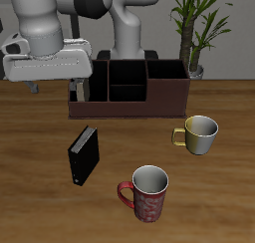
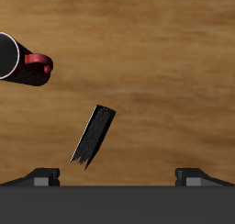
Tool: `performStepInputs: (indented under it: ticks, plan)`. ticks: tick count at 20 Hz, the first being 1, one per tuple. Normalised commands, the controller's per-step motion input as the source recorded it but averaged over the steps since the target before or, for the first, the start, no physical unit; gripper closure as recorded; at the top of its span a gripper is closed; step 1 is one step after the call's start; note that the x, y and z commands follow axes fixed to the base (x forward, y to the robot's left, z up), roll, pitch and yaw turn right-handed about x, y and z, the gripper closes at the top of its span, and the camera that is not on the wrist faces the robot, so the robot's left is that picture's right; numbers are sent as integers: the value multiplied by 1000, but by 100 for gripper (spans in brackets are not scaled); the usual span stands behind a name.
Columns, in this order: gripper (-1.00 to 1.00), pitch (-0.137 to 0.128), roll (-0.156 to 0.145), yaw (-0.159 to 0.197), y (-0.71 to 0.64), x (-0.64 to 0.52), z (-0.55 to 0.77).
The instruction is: Place the yellow book into the back desk caddy's left compartment and place the black book into the back desk caddy's right compartment
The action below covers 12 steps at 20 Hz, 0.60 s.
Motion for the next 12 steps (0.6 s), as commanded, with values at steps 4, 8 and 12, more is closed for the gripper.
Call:
performStepInputs:
  ticks: [4,8,12]
  plan:
    - [-100,26,-25,-43,-102,249,-317]
    - [-100,-28,-14,-49,-41,140,-177]
    - [-100,-15,-9,-60,92,121,-98]
